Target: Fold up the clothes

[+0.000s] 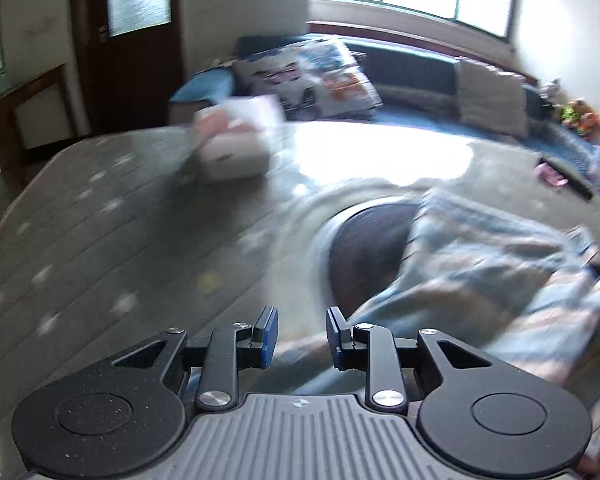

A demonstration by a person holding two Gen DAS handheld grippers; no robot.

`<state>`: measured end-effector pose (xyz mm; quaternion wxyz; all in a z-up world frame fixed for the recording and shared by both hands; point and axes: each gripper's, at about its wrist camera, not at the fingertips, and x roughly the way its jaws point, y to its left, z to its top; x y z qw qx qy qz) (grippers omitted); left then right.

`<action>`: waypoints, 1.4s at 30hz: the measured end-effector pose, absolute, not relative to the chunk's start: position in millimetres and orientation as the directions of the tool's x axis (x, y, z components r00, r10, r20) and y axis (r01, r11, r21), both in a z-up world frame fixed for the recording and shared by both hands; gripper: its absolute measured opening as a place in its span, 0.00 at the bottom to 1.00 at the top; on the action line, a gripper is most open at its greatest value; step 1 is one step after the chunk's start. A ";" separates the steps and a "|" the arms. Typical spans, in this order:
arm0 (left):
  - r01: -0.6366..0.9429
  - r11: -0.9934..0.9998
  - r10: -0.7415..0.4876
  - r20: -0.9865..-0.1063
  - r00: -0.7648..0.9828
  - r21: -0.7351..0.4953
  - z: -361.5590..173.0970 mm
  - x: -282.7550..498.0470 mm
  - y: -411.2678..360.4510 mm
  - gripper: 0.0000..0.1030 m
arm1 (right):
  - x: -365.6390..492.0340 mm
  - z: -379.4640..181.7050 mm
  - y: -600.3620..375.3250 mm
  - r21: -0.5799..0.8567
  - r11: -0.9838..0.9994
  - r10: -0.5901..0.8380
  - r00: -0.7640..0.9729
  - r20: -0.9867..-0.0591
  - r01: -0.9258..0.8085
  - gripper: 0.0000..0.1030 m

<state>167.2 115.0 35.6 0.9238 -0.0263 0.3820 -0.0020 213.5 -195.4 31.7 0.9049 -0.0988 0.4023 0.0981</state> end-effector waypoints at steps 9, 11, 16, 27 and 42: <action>0.139 0.980 -0.201 -0.722 0.662 -0.145 17.1 256.6 56.8 0.39 | 210.5 22.2 -205.5 -0.052 0.966 0.132 0.650 -0.748 -0.255 0.05; 0.146 0.979 -0.203 -0.740 0.641 -0.142 7.7 270.8 49.8 0.40 | 211.4 21.3 -206.4 -0.037 0.967 0.142 0.649 -0.747 -0.254 0.05; 0.158 0.977 -0.214 -0.747 0.629 -0.146 -5.0 277.2 44.2 0.08 | 212.0 19.3 -208.7 -0.018 0.967 0.158 0.650 -0.743 -0.255 0.06; 0.426 0.888 -0.259 -0.576 0.775 0.173 30.0 184.8 -21.0 0.10 | 210.6 16.4 -207.9 -0.019 0.966 0.160 0.658 -0.736 -0.256 0.07; 0.569 0.820 -0.412 -0.626 0.662 0.061 30.7 185.0 -39.7 0.37 | 210.7 15.8 -208.2 -0.014 0.968 0.161 0.661 -0.733 -0.251 0.07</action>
